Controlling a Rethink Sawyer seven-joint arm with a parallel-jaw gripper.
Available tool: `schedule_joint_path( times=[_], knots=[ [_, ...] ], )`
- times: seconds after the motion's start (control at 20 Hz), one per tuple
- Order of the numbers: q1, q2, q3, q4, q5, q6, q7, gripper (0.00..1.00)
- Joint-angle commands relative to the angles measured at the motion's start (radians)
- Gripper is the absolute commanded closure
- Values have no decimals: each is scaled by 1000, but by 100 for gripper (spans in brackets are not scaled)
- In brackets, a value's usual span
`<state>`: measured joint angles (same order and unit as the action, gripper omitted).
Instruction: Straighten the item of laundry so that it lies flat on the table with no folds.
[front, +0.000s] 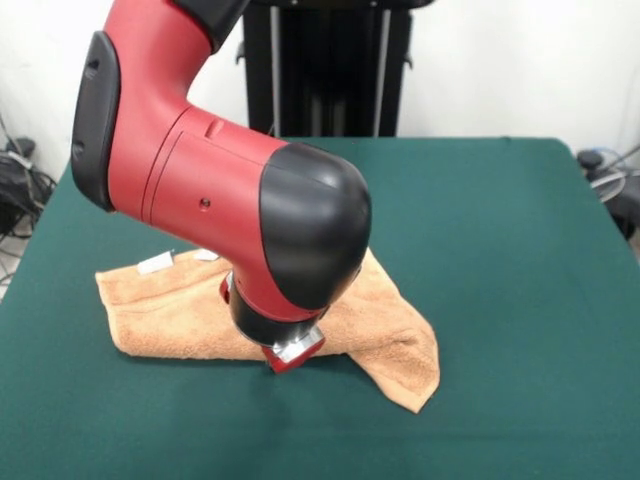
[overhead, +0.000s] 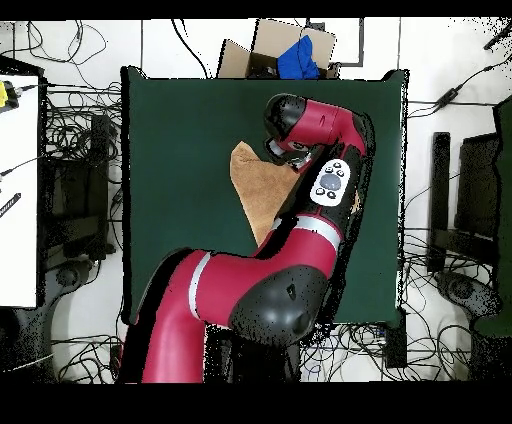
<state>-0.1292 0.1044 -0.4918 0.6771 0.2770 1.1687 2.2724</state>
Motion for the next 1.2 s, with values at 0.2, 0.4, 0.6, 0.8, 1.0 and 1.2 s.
schedule_joint_path(
  times=[0.2, 0.4, 0.6, 0.8, 1.0, 1.2],
  knots=[
    [8, 80, 67, 31, 4, -80, 228, 0],
    [2, 84, 75, 38, 16, -65, 237, 100],
    [-2, 91, 68, 29, 41, 21, 286, 100],
    [-14, 76, 91, 51, 77, 139, 291, 100],
    [-11, 48, 100, 101, 96, 168, 284, 100],
    [-7, 34, 95, 119, 106, 181, 286, 100]
  ],
)
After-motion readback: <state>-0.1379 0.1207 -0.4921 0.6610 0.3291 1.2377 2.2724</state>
